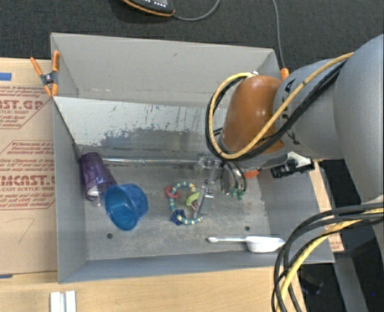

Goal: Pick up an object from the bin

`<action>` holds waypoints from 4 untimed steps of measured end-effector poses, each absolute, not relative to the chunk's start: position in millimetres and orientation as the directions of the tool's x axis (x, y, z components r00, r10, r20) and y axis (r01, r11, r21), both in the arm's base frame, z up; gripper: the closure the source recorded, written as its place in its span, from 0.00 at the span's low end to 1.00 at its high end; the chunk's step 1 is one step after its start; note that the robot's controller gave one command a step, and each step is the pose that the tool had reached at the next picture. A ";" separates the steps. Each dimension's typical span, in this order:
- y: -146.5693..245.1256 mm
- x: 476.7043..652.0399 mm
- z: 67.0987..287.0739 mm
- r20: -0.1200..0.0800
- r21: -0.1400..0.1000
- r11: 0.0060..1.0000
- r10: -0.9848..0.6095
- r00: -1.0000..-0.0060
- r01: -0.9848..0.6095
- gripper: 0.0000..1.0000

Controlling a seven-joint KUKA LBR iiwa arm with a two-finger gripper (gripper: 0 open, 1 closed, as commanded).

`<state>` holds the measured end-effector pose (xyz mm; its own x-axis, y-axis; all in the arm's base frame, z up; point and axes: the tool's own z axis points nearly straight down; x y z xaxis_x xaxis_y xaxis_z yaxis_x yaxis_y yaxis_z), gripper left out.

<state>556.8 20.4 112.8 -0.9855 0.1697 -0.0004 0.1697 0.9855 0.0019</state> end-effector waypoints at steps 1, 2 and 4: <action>18.3 557.2 76.8 -0.004 -0.001 0.999 -0.035 -0.999 -0.035 0.00; 22.3 555.4 69.5 0.001 0.002 0.884 0.467 -0.884 0.467 1.00; 22.2 555.0 71.1 0.002 0.001 0.884 0.467 -0.884 0.467 1.00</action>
Offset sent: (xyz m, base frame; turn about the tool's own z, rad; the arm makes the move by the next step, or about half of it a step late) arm -0.0013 0.0015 -0.0428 0.3167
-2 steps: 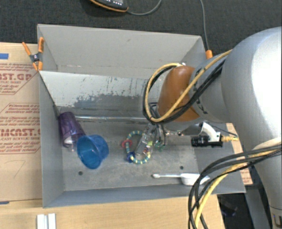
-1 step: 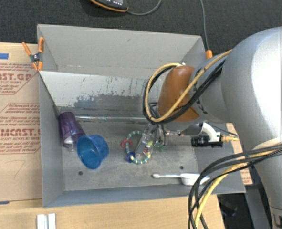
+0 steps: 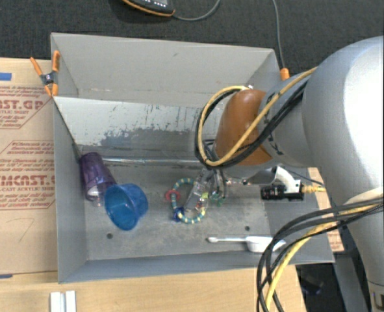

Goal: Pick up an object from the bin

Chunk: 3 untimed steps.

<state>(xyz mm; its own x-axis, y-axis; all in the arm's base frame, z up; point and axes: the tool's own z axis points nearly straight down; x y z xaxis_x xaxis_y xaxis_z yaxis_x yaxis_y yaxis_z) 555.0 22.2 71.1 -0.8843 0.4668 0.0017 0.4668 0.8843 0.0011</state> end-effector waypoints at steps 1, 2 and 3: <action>22.3 554.9 76.2 0.002 0.001 0.885 0.466 -0.885 0.466 1.00; 22.4 555.2 79.9 0.001 0.002 0.884 0.467 -0.884 0.467 1.00; 22.4 554.1 85.6 0.005 0.000 0.885 0.466 -0.885 0.466 1.00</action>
Offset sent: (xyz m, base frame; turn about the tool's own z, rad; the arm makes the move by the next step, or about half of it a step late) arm -0.0002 -0.0002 0.0048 -0.0005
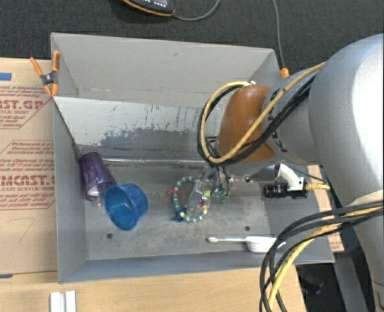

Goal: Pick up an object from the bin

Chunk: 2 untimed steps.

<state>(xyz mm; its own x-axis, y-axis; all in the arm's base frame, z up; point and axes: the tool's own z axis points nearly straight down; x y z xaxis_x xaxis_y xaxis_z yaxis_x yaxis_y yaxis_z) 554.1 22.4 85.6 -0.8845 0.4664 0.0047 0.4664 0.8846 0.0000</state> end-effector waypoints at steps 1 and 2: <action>22.5 553.0 111.8 0.007 -0.001 0.885 0.466 -0.885 0.466 1.00; 22.6 555.0 129.1 0.002 0.002 0.885 0.466 -0.885 0.466 1.00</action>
Offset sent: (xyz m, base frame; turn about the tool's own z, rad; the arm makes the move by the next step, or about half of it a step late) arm -0.0020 0.0000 0.0160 0.0001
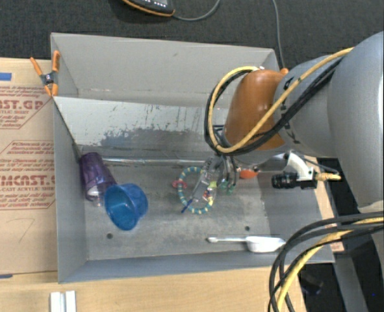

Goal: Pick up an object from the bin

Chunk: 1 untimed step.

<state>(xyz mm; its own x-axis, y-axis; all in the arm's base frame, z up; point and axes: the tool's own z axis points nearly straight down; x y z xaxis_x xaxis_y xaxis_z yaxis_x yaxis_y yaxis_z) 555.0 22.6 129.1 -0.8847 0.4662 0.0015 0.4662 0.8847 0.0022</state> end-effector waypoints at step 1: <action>22.7 555.0 140.2 0.002 0.002 0.885 0.466 -0.885 0.466 1.00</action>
Offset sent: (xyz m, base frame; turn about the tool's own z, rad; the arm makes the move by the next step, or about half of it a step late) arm 0.0003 0.0000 0.0235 -0.0003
